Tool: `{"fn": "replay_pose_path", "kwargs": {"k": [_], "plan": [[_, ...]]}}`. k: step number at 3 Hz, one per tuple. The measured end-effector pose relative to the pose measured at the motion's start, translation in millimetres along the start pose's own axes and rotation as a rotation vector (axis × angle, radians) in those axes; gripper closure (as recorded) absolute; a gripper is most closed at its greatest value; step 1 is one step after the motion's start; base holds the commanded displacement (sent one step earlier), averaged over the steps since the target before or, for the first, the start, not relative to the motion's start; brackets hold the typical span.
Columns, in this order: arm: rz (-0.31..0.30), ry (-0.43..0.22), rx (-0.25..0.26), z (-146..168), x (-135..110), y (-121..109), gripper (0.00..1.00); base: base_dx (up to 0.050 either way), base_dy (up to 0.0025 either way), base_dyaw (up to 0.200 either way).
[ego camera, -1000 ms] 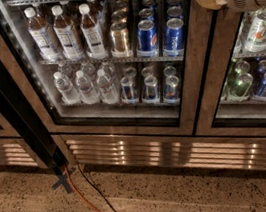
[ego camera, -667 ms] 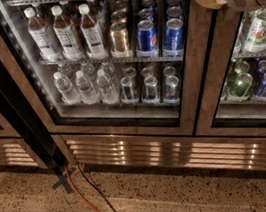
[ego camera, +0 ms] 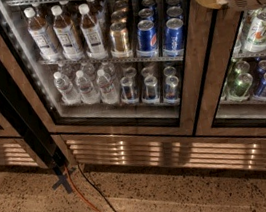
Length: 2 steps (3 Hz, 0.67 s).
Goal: Open left fridge door
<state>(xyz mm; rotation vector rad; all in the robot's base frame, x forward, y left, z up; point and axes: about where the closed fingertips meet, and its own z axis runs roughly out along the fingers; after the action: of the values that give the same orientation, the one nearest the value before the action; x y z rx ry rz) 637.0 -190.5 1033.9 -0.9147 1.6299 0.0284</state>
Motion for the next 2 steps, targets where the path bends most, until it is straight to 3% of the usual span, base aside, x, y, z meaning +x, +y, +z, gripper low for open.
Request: {"fn": "replay_pose_path", "kwargs": {"k": [2], "plan": [[0.0, -0.001, -0.006, -0.1, -0.1, -0.8, 1.0, 0.0, 0.0, 0.0]]}}
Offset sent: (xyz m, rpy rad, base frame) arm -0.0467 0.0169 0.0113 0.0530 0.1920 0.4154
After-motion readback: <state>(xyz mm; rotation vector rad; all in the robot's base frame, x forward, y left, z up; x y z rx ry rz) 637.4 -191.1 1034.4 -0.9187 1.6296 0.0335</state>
